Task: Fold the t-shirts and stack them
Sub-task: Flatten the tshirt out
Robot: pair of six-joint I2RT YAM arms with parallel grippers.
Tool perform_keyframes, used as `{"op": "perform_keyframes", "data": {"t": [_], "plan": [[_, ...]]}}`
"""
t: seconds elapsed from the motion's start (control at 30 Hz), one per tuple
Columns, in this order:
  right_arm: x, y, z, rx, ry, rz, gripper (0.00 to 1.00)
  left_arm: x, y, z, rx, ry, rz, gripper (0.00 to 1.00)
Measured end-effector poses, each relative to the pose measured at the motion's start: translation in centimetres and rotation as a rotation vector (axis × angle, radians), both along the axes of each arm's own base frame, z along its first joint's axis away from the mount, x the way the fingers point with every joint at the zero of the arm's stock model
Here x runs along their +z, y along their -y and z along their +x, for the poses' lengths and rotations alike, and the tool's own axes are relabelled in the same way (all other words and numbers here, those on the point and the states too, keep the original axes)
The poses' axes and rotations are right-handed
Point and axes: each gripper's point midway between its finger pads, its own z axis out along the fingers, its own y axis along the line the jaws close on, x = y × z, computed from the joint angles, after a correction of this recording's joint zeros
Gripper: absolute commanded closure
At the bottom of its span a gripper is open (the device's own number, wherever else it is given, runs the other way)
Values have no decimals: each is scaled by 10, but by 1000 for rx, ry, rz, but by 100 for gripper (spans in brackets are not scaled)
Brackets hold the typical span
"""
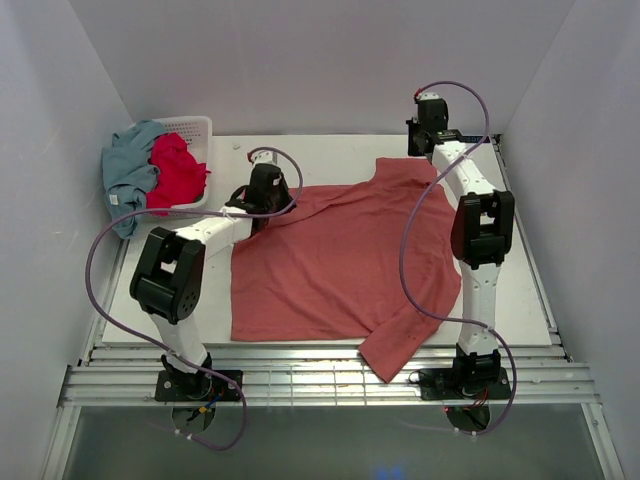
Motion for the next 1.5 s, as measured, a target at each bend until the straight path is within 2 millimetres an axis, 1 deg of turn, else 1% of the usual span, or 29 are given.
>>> {"op": "perform_keyframes", "data": {"t": [0.07, 0.1, 0.17, 0.3, 0.37, 0.4, 0.5, 0.57, 0.63, 0.77, 0.87, 0.93, 1.03, 1.2, 1.37, 1.4, 1.47, 1.5], "plan": [[-12, -6, 4, 23, -20, 20, 92, -23, -6, -4, 12, -50, 34, 100], [-21, -9, 3, 32, -38, 28, 92, -35, -10, -6, 18, -78, 56, 100], [-43, -13, 2, 46, -82, 45, 92, -52, -16, -8, 31, -112, 96, 100], [-88, -20, -4, 64, -174, 66, 92, -73, -27, -8, 53, -148, 157, 100], [-104, -22, -8, 70, -211, 78, 92, -75, -32, -4, 69, -150, 179, 100], [-107, -23, -7, 71, -216, 86, 92, -74, -34, 0, 77, -145, 186, 100], [-99, -24, 0, 77, -194, 114, 92, -69, -39, 14, 99, -124, 196, 100], [-95, -22, 5, 75, -181, 126, 92, -66, -48, 21, 124, -114, 199, 100], [-96, -19, 8, 73, -177, 134, 92, -65, -61, 26, 152, -113, 198, 100], [-107, -18, 10, 81, -198, 157, 92, -76, -92, 37, 214, -139, 201, 100], [-107, -18, 15, 83, -194, 184, 92, -94, -111, 45, 252, -176, 200, 100], [-107, -20, 16, 89, -195, 202, 92, -94, -115, 53, 264, -172, 193, 100], [-107, -23, 16, 103, -198, 239, 92, -94, -116, 63, 271, -165, 185, 100], [-106, -37, 20, 143, -189, 316, 92, -93, -119, 80, 286, -158, 164, 100], [-104, -51, 27, 189, -159, 382, 92, -93, -129, 93, 306, -151, 142, 100], [-104, -54, 28, 202, -150, 395, 91, -92, -131, 95, 309, -149, 140, 100], [-105, -59, 29, 226, -131, 416, 84, -92, -132, 96, 311, -149, 137, 100], [-104, -61, 28, 240, -113, 426, 72, -92, -132, 96, 310, -149, 136, 100]]}}
